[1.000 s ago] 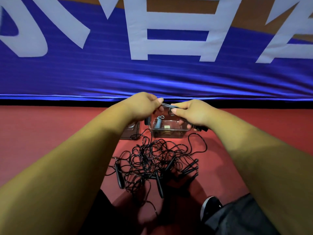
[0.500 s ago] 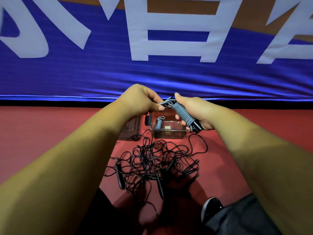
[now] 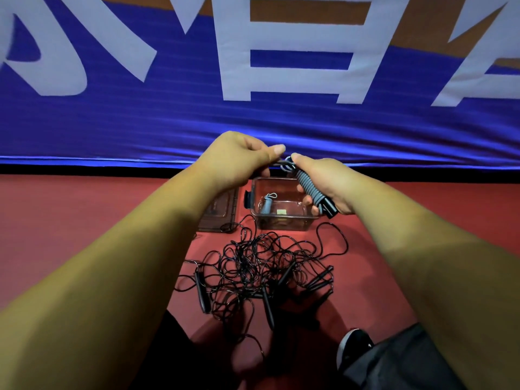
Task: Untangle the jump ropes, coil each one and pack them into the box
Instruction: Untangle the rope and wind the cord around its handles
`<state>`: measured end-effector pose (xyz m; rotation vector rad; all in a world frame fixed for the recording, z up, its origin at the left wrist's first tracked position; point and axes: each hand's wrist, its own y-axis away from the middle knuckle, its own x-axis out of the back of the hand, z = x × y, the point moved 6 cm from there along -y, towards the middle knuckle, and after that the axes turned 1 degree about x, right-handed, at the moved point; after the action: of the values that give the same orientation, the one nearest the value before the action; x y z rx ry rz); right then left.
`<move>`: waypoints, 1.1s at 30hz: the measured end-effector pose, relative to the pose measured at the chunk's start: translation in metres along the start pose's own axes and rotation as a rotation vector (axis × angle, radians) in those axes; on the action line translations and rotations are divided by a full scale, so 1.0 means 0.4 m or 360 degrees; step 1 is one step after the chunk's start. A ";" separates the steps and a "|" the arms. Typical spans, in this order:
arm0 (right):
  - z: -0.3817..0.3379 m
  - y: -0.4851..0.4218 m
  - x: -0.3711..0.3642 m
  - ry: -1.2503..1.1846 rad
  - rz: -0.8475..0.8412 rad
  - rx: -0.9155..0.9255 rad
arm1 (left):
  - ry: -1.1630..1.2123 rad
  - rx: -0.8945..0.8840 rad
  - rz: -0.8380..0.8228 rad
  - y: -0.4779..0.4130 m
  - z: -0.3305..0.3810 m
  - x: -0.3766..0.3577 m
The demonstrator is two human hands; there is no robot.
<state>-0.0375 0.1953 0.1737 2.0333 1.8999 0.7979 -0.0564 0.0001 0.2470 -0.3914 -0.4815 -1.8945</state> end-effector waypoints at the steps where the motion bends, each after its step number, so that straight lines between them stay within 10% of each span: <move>1: -0.002 0.000 0.002 -0.0018 0.0006 0.0004 | 0.0039 0.0020 -0.0029 -0.001 -0.004 0.001; 7: -0.004 -0.001 0.001 -0.0063 -0.0042 -0.0001 | 0.0408 0.0233 -0.0335 -0.009 -0.045 -0.017; 18: -0.025 0.028 -0.058 -0.0139 -0.0314 0.0067 | -0.0471 0.0406 -0.0466 -0.015 -0.122 -0.054; 33: -0.018 0.020 -0.027 -0.0278 -0.0341 0.0020 | 0.0650 0.0582 -0.0543 -0.031 -0.126 -0.073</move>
<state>-0.0346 0.1825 0.1813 1.8009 1.9825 0.5391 -0.0600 0.0023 0.1875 0.3344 -0.6289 -2.0863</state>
